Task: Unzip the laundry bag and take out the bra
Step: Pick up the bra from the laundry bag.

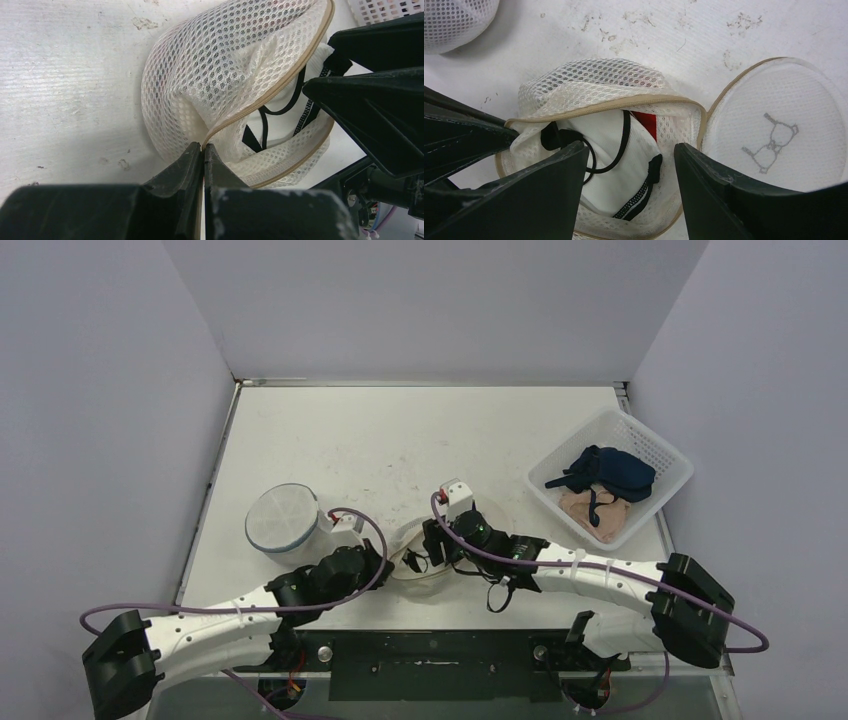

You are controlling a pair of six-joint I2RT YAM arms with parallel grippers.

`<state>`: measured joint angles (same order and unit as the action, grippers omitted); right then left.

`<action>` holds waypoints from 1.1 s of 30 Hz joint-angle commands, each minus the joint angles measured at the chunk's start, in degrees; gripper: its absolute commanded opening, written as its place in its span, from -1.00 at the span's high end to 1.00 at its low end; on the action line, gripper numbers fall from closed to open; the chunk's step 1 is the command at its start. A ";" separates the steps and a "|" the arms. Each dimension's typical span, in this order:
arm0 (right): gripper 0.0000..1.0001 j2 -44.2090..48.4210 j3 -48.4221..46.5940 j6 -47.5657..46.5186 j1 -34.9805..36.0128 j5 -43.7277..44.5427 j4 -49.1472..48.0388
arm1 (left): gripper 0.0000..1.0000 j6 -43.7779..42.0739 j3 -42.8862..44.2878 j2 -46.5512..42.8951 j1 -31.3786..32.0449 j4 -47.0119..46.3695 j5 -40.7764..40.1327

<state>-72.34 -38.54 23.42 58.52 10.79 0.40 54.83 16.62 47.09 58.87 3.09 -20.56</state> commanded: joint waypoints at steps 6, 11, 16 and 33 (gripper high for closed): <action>-0.12 -0.08 1.32 1.79 0.18 -4.10 -4.68 | 1.00 -0.71 2.61 3.11 -0.37 -4.22 -0.36; -0.13 1.54 0.70 2.07 2.78 -2.41 -3.86 | 1.00 -0.60 2.71 3.97 -0.46 -4.37 -0.15; -0.13 3.33 -0.51 2.12 5.08 1.83 -1.20 | 1.00 -0.26 2.28 4.48 -0.54 -5.49 0.11; 0.74 3.96 -4.32 1.44 9.27 2.79 2.98 | 1.00 0.10 3.04 4.66 -0.54 -4.84 1.01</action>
<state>-70.50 -39.22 24.91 66.57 14.15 4.43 54.92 16.78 51.44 58.65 0.62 -20.49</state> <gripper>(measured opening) 0.156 0.014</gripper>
